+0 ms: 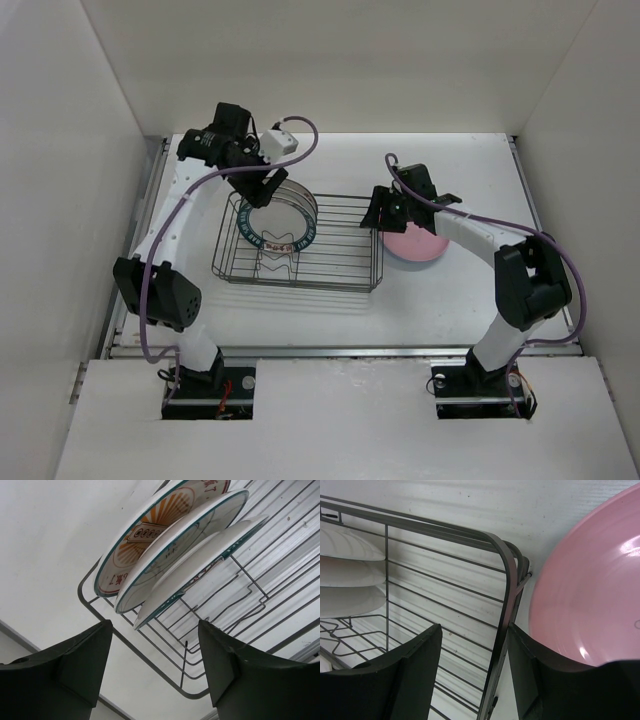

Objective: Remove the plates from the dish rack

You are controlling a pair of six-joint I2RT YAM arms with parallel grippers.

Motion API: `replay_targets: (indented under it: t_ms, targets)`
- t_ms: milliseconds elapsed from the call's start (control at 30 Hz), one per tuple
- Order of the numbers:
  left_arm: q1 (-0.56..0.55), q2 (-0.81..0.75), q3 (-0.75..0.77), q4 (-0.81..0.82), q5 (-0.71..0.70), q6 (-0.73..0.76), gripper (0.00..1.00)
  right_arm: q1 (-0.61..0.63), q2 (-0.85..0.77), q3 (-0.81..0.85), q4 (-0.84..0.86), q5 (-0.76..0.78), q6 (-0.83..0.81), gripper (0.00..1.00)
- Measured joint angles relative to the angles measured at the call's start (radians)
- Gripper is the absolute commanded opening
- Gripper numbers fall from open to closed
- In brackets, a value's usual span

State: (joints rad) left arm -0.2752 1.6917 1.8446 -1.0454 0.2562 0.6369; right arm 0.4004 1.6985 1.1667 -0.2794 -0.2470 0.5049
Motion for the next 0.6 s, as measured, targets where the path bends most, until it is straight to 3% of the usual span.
replay_targets:
  t_ms: [600]
  targets:
    - [0.0, 0.127, -0.055, -0.014, 0.015, -0.023, 0.57, 0.001, 0.019, 0.003, 0.0, -0.002, 0.0, 0.57]
